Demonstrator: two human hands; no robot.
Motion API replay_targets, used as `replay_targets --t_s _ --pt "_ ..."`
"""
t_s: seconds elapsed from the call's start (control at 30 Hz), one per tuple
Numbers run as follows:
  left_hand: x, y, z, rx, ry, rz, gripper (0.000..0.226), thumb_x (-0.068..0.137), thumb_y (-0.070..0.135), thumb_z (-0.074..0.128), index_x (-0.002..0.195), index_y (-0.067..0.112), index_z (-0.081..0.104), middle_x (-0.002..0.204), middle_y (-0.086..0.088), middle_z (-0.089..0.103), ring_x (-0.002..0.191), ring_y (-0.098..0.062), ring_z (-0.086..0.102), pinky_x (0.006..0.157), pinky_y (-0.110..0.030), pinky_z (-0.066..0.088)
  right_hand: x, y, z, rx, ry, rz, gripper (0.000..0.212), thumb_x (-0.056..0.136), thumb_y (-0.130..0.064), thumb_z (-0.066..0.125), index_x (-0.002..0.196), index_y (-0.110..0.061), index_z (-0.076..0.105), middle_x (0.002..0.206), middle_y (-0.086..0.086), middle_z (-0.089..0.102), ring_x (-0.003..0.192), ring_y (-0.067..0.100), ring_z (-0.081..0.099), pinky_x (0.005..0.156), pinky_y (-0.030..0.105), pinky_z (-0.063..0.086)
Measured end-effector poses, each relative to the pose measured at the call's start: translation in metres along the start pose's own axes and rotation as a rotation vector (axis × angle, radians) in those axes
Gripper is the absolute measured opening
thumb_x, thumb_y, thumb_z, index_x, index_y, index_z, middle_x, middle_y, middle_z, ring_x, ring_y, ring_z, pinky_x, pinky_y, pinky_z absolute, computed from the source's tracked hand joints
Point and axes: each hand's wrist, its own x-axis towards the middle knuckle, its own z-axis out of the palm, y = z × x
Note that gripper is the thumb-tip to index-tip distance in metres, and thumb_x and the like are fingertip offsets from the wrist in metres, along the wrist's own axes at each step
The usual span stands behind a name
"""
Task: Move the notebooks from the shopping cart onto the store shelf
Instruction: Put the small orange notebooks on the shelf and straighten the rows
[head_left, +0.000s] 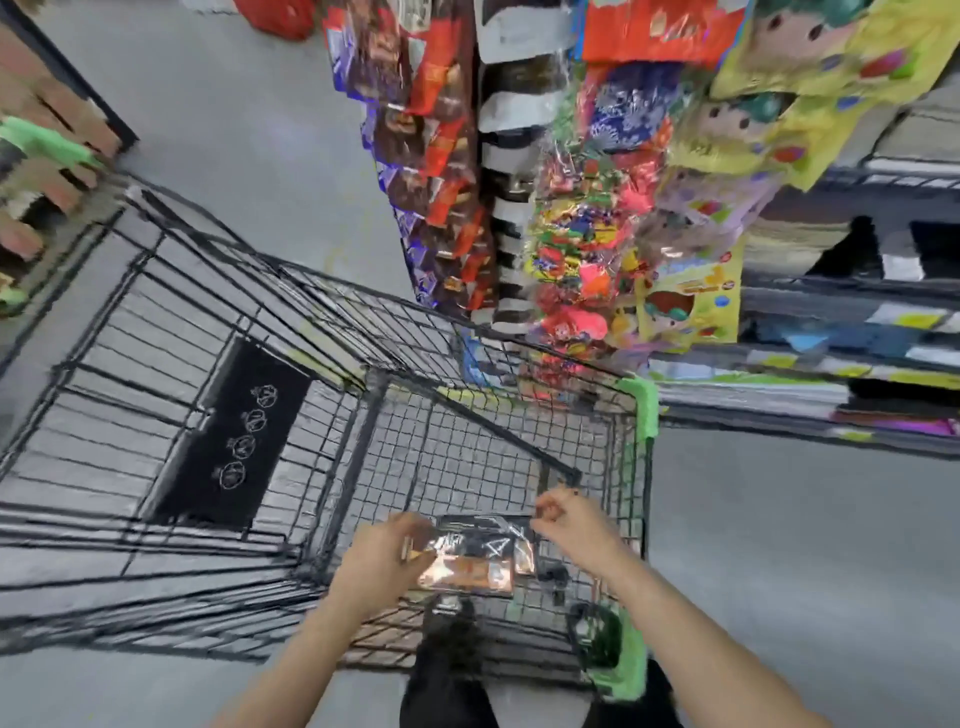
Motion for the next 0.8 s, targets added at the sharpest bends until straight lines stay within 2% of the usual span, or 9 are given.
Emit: replay_targets --t_s 0.1,0.2,0.37,0.47,0.53,0.6,0.67,0.73,0.8 --pt "0.044 -0.042 0.013 0.122 -0.172 0.026 0.034 0.086 0.033 0.061 0.118 0.028 0.054 0.112 0.012 0.061 0.090 -0.007 0.062 0.080 -0.022 0.051 0.030 0.017 0.034 0.013 0.064 0.103 0.033 0.085 -0.022 0.062 0.117 -0.016 0.055 0.100 -0.003 0.061 0.083 0.010 0.059 0.081 0.027 0.052" --pt "0.088 -0.081 0.035 0.332 -0.313 0.096 0.045 0.086 0.038 0.059 0.128 0.030 0.044 0.126 0.003 0.058 0.106 -0.015 0.060 0.089 -0.031 0.051 0.062 0.039 0.072 -0.006 0.076 0.230 0.034 0.085 -0.029 0.061 0.117 -0.021 0.054 0.104 -0.001 0.061 0.077 0.008 0.054 0.070 0.019 0.045" --pt "0.132 -0.118 0.082 0.562 -0.433 0.148 0.060 0.089 0.041 0.053 0.140 0.024 0.027 0.135 -0.005 0.049 0.116 -0.026 0.055 0.089 -0.037 0.046 0.109 0.067 0.119 -0.142 0.085 0.347 0.045 0.087 -0.033 0.060 0.127 -0.016 0.046 0.116 0.004 0.060 0.107 0.020 0.059 0.079 0.026 0.044" --pt "0.142 -0.135 0.102 0.609 -0.375 0.225 0.059 0.081 0.048 0.063 0.131 0.024 0.041 0.127 0.001 0.055 0.100 -0.018 0.064 0.078 -0.033 0.051 0.129 0.085 0.138 -0.087 0.101 0.382 0.051 0.083 -0.031 0.064 0.128 -0.015 0.044 0.123 0.007 0.060 0.107 0.022 0.059 0.085 0.026 0.047" --pt "0.145 -0.144 0.111 0.609 -0.304 0.249 0.057 0.068 0.055 0.072 0.115 0.028 0.056 0.113 0.008 0.059 0.084 -0.013 0.068 0.064 -0.030 0.053 0.135 0.091 0.141 0.000 0.118 0.395 0.051 0.080 -0.027 0.068 0.125 -0.014 0.047 0.118 0.007 0.062 0.095 0.018 0.060 0.072 0.019 0.046" --pt "0.148 -0.153 0.117 0.403 -0.422 0.208 0.040 0.074 0.045 0.069 0.108 0.028 0.058 0.105 0.008 0.053 0.092 -0.018 0.064 0.072 -0.032 0.050 0.138 0.093 0.142 0.067 0.107 0.382 0.046 0.081 -0.021 0.067 0.124 -0.012 0.052 0.119 0.008 0.060 0.094 0.016 0.058 0.071 0.013 0.044" --pt "0.151 -0.158 0.116 0.178 -0.529 0.188 0.012 0.079 0.034 0.068 0.087 0.031 0.060 0.089 0.009 0.048 0.087 -0.016 0.058 0.073 -0.029 0.045 0.137 0.093 0.139 0.071 0.106 0.338 0.042 0.082 -0.020 0.065 0.122 -0.012 0.056 0.120 0.006 0.056 0.105 0.018 0.057 0.090 0.024 0.047" --pt "0.156 -0.161 0.111 -0.016 -0.495 0.173 0.021 0.082 0.028 0.067 0.071 0.038 0.052 0.079 0.011 0.052 0.075 -0.007 0.053 0.070 -0.026 0.042 0.134 0.091 0.133 0.130 0.117 0.296 0.038 0.083 -0.023 0.064 0.120 -0.015 0.058 0.118 0.004 0.057 0.106 0.018 0.058 0.093 0.034 0.049" --pt "0.162 -0.156 0.102 -0.136 -0.426 0.163 0.011 0.087 0.028 0.062 0.088 0.039 0.060 0.092 0.011 0.064 0.082 -0.001 0.057 0.082 -0.027 0.048 0.129 0.087 0.126 0.194 0.141 0.261 0.034 0.086 -0.024 0.061 0.120 -0.022 0.055 0.117 0.001 0.061 0.102 0.016 0.061 0.089 0.035 0.052"
